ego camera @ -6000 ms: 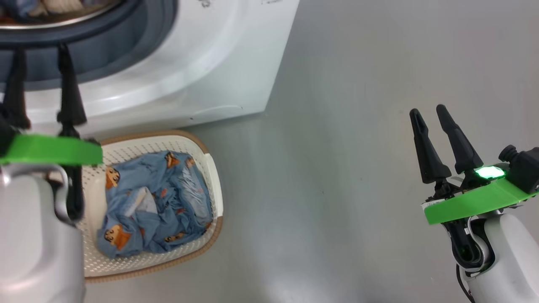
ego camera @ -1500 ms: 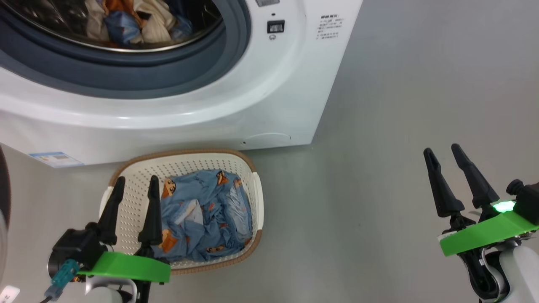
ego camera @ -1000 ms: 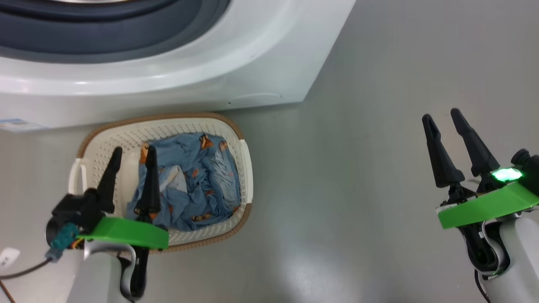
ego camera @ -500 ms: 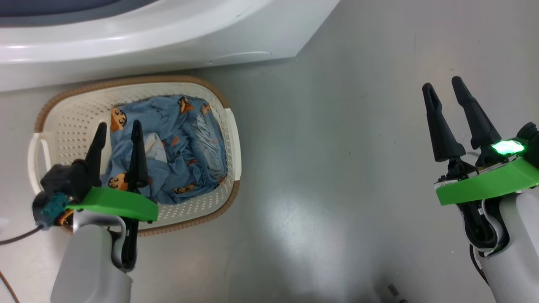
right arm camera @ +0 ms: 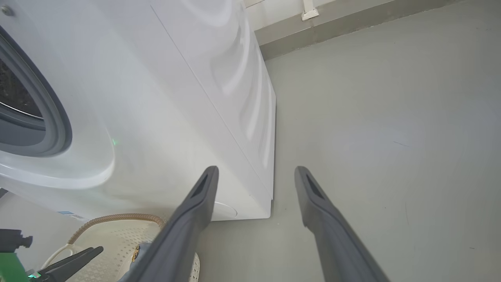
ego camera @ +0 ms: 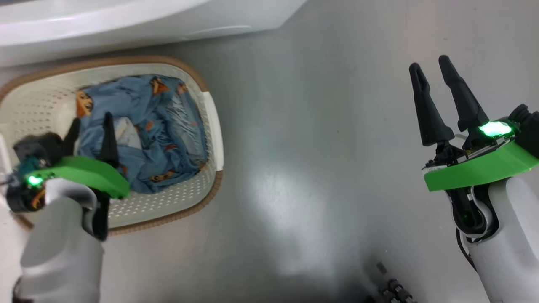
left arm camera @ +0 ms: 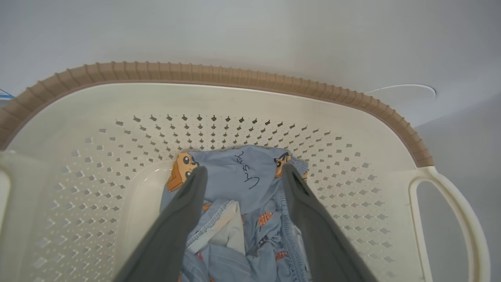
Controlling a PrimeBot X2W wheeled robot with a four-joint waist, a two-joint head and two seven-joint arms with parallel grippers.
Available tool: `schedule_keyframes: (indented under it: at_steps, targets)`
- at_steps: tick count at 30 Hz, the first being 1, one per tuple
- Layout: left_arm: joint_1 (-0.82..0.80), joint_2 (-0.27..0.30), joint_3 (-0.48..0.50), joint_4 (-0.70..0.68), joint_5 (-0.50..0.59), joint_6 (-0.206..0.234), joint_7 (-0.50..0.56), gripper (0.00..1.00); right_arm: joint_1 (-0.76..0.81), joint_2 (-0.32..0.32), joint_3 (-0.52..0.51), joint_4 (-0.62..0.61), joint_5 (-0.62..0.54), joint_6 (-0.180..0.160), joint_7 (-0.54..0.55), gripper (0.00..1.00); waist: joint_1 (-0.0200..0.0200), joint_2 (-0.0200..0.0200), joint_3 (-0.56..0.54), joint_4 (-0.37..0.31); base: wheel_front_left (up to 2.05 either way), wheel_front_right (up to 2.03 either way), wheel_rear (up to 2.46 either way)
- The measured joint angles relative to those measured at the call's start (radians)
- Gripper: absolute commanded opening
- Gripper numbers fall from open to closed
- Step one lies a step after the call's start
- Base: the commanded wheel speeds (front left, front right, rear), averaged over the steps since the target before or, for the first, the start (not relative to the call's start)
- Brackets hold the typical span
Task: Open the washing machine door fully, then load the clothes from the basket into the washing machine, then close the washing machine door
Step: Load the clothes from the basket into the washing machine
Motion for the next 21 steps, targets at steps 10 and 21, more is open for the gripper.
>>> schedule_keyframes:
  at_steps: [10,21]
  targets:
    - [-0.143,0.033,-0.053,0.203,-0.063,-0.001,0.0,1.0,-0.025,0.015,0.003,-0.002,0.001,0.0,0.0,1.0,0.0,0.0,0.067,-0.057,0.0,0.0,0.0]
    - [-0.232,0.073,-0.088,0.342,-0.079,-0.001,-0.004,1.0,-0.044,0.027,0.018,-0.012,0.001,0.0,0.0,1.0,0.0,0.0,0.129,-0.111,0.0,0.0,0.0]
